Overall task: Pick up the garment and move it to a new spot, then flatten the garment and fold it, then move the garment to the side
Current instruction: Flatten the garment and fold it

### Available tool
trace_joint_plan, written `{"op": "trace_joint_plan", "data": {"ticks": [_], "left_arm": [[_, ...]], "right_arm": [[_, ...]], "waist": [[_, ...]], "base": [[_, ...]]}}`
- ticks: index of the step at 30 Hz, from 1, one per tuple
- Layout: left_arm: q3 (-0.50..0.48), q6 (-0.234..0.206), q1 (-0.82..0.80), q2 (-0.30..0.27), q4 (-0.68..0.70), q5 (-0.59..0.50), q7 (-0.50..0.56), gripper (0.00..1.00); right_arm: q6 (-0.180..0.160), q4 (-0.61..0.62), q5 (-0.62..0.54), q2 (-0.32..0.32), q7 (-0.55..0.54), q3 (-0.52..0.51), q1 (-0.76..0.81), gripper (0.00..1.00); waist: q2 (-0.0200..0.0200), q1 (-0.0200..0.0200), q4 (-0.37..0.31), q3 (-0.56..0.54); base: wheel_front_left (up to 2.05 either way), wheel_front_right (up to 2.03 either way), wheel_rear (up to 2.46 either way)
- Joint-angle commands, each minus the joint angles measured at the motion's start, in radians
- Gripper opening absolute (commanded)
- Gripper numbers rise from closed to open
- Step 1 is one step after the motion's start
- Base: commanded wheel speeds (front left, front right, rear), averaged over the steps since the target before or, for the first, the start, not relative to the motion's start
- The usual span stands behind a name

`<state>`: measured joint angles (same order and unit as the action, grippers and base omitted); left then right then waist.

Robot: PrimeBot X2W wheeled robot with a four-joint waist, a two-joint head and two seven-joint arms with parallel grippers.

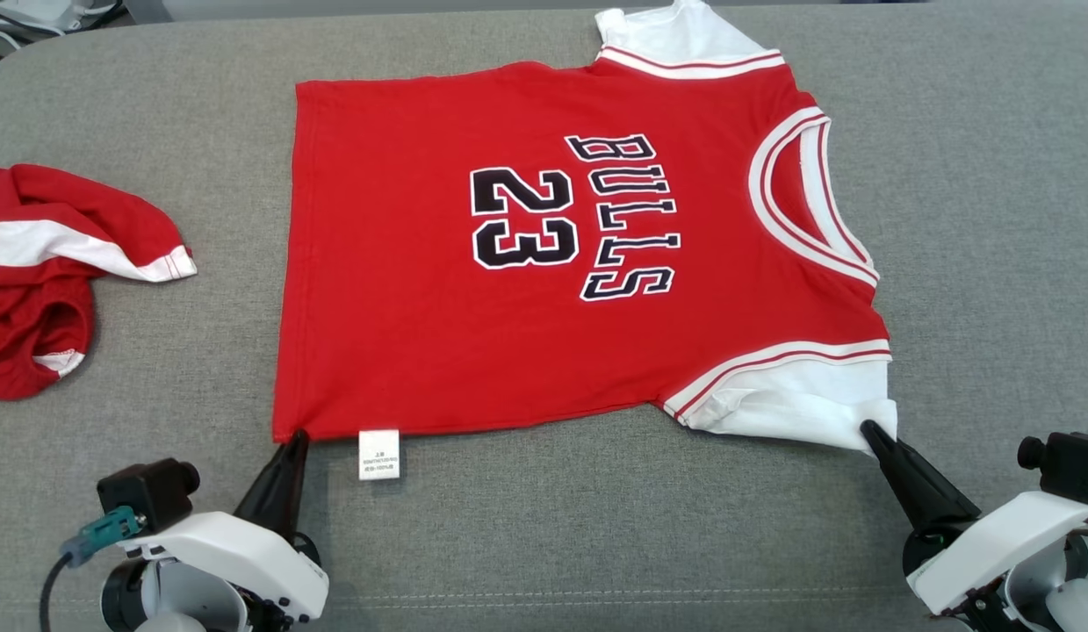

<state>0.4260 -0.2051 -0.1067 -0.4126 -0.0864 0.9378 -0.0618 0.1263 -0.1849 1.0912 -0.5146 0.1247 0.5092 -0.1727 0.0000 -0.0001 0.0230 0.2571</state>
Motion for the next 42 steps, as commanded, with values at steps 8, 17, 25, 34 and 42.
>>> {"op": "trace_joint_plan", "data": {"ticks": [8, 17, 25, 34, 42], "left_arm": [[-0.014, 0.014, -0.022, 0.015, -0.092, 0.027, 0.007, 0.0], [-0.002, 0.034, -0.021, 0.026, -0.137, 0.043, 0.019, 1.0], [-0.001, -0.028, 0.016, -0.025, -0.07, -0.018, -0.005, 1.0], [-0.025, -0.119, -0.029, -0.078, 0.097, -0.15, -0.103, 1.0], [-0.052, -0.094, -0.123, -0.071, 0.104, -0.247, -0.186, 1.0]], "right_arm": [[0.004, -0.018, -0.068, 0.043, -0.052, -0.039, 0.046, 0.0], [0.004, -0.008, -0.089, 0.066, -0.086, -0.074, 0.076, 1.0], [0.004, 0.041, -0.152, 0.065, -0.056, -0.189, 0.126, 1.0], [0.004, 0.048, -0.365, 0.146, -0.008, -0.329, 0.095, 1.0], [0.004, 0.061, -0.649, 0.234, 0.067, -0.398, 0.037, 1.0]], "waist": [[0.0, 0.0001, -0.002, -0.025], [0.0, 0.0001, -0.005, -0.047], [0.0, 0.0001, 0.002, -0.093], [0.0, 0.0001, 0.019, -0.148], [0.0, 0.0001, 0.026, -0.182]], "base": [[0.0, 0.0, 0.0], [0.0, 0.0, 0.0], [0.0, 0.0, 0.0], [0.0, 0.0, 0.0], [0.0, 0.0, 0.0]]}}
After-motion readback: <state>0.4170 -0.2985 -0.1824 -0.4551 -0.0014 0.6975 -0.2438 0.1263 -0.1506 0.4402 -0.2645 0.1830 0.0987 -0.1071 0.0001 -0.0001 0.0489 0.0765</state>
